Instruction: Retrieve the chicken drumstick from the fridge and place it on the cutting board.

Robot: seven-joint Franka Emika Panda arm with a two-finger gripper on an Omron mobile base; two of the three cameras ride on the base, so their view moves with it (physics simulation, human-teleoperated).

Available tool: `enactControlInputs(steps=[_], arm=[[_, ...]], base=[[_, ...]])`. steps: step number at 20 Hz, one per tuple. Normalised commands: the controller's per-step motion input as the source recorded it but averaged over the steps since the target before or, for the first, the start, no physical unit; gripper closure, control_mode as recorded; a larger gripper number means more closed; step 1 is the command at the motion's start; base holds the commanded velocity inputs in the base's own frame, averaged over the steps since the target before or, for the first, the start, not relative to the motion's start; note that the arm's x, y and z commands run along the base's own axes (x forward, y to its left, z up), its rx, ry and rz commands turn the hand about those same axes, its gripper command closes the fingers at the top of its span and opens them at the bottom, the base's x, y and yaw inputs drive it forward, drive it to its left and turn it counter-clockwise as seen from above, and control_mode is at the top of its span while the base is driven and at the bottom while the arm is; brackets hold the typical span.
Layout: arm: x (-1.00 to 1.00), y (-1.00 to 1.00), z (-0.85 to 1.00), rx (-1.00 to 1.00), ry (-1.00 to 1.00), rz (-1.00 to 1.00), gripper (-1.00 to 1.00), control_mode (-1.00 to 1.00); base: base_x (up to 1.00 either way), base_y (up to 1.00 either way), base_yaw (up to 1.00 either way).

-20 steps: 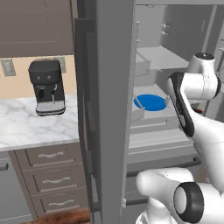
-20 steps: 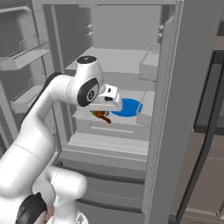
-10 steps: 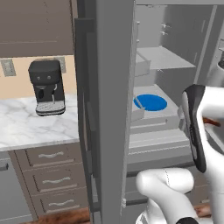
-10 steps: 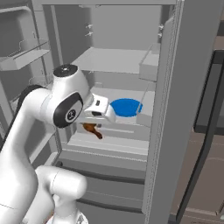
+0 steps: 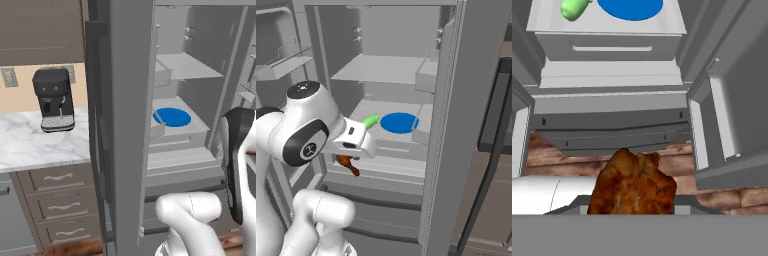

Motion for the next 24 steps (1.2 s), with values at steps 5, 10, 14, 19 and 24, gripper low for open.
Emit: enactControlInputs(steps=[5, 10, 14, 19, 24], arm=[[-0.43, 0.36, 0.00, -0.04, 0.00, -0.04, 1.00, -1.00], [-0.41, 0.15, 0.00, 0.00, 0.00, 0.00, 1.00, -1.00], [-0.13, 0.00, 0.00, 0.00, 0.01, 0.00, 1.00, -1.00], [0.00, 0.00, 0.00, 0.00, 0.00, 0.00, 1.00, -1.00], [0.00, 0.00, 0.00, 0.00, 0.00, 0.00, 1.00, -1.00]], base=[[0.00, 0.00, 0.00], [0.00, 0.00, 0.00], [0.00, 0.00, 0.00], [0.00, 0.00, 0.00], [0.00, 0.00, 0.00]])
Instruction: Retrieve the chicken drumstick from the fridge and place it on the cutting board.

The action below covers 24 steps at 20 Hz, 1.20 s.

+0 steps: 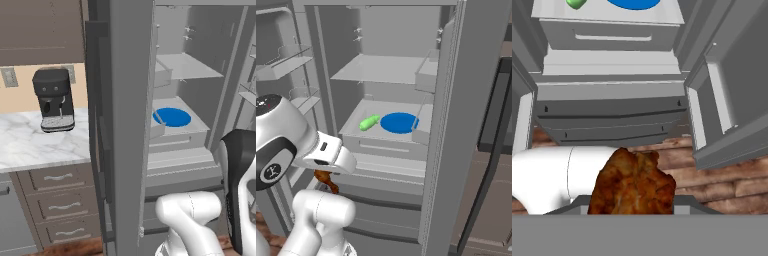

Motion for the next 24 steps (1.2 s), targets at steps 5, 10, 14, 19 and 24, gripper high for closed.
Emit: enactControlInputs(steps=[5, 10, 14, 19, 24], arm=[[-0.02, 0.00, 0.00, 0.00, 0.00, 0.00, 1.00, 1.00], [0.00, 0.00, 0.00, 0.00, 0.00, 0.00, 1.00, 1.00], [0.00, 0.00, 0.00, 0.00, 0.00, 0.00, 1.00, 1.00], [0.00, 0.00, 0.00, 0.00, 0.00, 0.00, 1.00, 1.00], [0.00, 0.00, 0.00, 0.00, 0.00, 0.00, 1.00, 1.00]], base=[[-0.25, 0.00, 0.00], [-0.52, 0.07, 0.00], [-0.57, 0.21, 0.00], [-0.53, 0.35, -0.01], [-0.48, 0.61, -0.04]])
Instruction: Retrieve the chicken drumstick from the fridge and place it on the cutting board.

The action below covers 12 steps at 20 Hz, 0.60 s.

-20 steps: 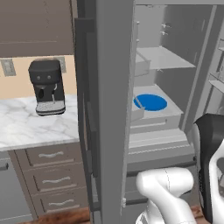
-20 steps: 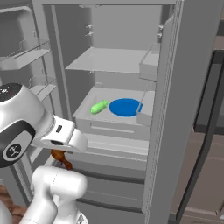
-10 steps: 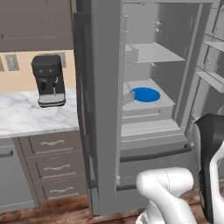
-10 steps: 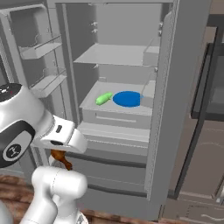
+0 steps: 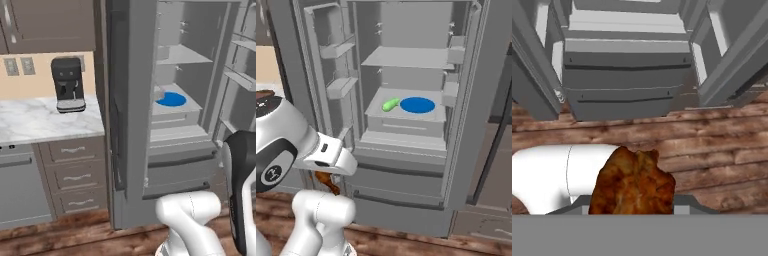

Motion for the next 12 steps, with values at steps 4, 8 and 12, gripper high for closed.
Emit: enactControlInputs(steps=[4, 8, 12], arm=[[0.00, 0.00, 0.00, 0.00, 0.00, 0.00, 1.00, 1.00], [0.00, 0.00, 0.00, 0.00, 0.00, 0.00, 1.00, 1.00], [0.00, 0.00, 0.00, 0.00, 0.00, 0.00, 1.00, 1.00]], base=[[-0.33, 0.80, -0.07], [-0.25, 0.91, -0.10], [-0.22, 0.94, -0.10]])
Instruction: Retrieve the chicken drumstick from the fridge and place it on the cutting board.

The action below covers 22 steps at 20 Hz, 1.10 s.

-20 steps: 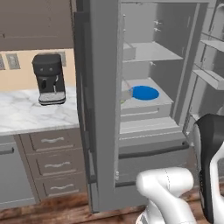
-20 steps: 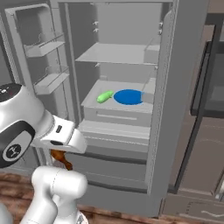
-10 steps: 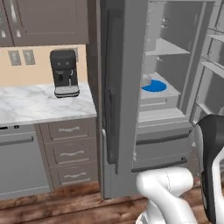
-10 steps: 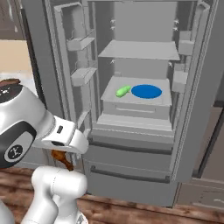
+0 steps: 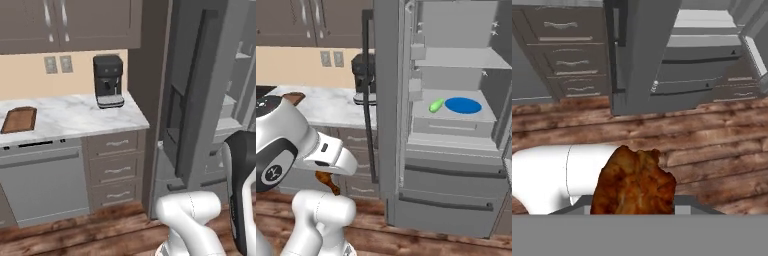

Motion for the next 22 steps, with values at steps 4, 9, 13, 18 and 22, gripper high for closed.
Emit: enactControlInputs(steps=[4, 9, 13, 18, 22], arm=[[0.00, 0.00, 0.00, 0.00, 0.00, 0.00, 1.00, 1.00], [0.00, 0.00, 0.00, 0.00, 0.00, 0.00, 1.00, 1.00], [0.00, 0.00, 0.00, 0.00, 0.00, 0.00, 1.00, 1.00], [0.00, 0.00, 0.00, 0.00, 0.00, 0.00, 1.00, 1.00], [0.00, 0.00, 0.00, 0.00, 0.00, 0.00, 1.00, 1.00]], base=[[-0.22, 0.97, -0.10], [-0.17, 1.00, -0.09], [-0.02, 1.00, -0.02], [0.11, 0.98, 0.00], [0.47, 0.78, 0.00]])
